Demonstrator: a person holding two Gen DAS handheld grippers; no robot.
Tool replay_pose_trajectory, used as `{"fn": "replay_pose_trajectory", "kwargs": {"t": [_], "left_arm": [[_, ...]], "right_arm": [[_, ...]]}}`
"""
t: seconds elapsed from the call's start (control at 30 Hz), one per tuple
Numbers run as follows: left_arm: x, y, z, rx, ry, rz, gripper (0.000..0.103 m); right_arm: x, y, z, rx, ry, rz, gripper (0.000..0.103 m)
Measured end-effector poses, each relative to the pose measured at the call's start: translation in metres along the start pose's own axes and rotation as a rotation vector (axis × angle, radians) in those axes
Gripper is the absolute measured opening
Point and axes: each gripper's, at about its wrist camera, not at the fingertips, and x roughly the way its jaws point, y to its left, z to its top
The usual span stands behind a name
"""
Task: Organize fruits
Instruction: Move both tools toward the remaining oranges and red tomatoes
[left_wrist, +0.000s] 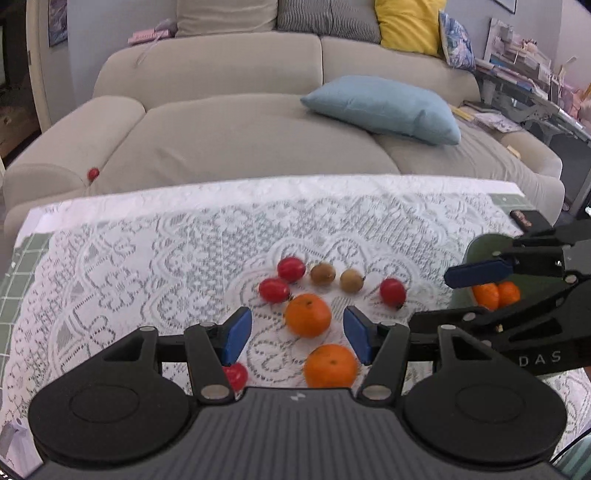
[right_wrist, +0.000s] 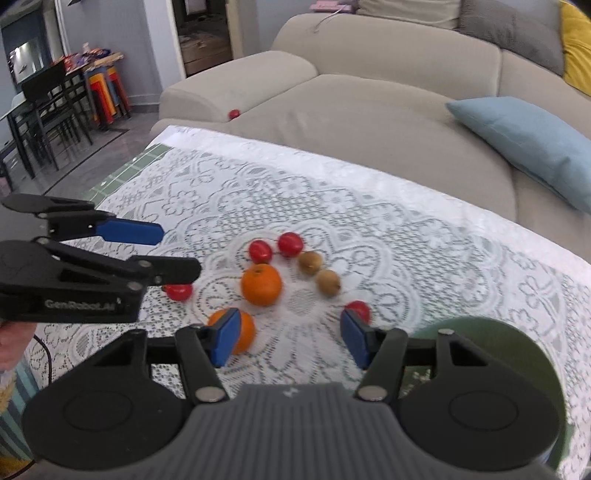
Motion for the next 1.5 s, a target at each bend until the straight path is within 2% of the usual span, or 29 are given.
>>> {"fn": "replay_pose_trajectory", "kwargs": {"t": [0.1, 0.27, 0.67, 0.87, 0.97, 1.1, 1.5], "left_arm": [[0.013, 0.005, -0.008, -0.012, 0.049, -0.046, 0.062], [0.034, 0.004, -0.022, -0.008, 0.111, -0.085, 0.060], [0.060, -0.018, -0.032, 0.024, 0.138, -0.062, 0.061], [0.068, -0.026, -0.035, 0.026, 0.146, -0.077, 0.061], [0.068, -0.027, -0.036, 0.024, 0.143, -0.086, 0.053], [0.066, -0.027, -0.035, 0.021, 0.138, -0.078, 0.052], [0.044, 0.010, -0.023, -0.076, 0.073, -0.024, 0.052]], "right_arm": [[0.015, 0.003, 0.003, 0.012, 0.028, 0.007, 0.050], [0.034, 0.001, 0.005, 0.040, 0.058, -0.001, 0.047], [0.052, -0.007, 0.004, 0.086, 0.088, 0.018, 0.046], [0.057, -0.008, 0.002, 0.100, 0.099, 0.029, 0.046], [0.060, -0.007, 0.001, 0.107, 0.105, 0.035, 0.046], [0.064, -0.006, 0.003, 0.113, 0.108, 0.043, 0.046], [0.074, 0.005, 0.016, 0.130, 0.091, 0.043, 0.046]]}}
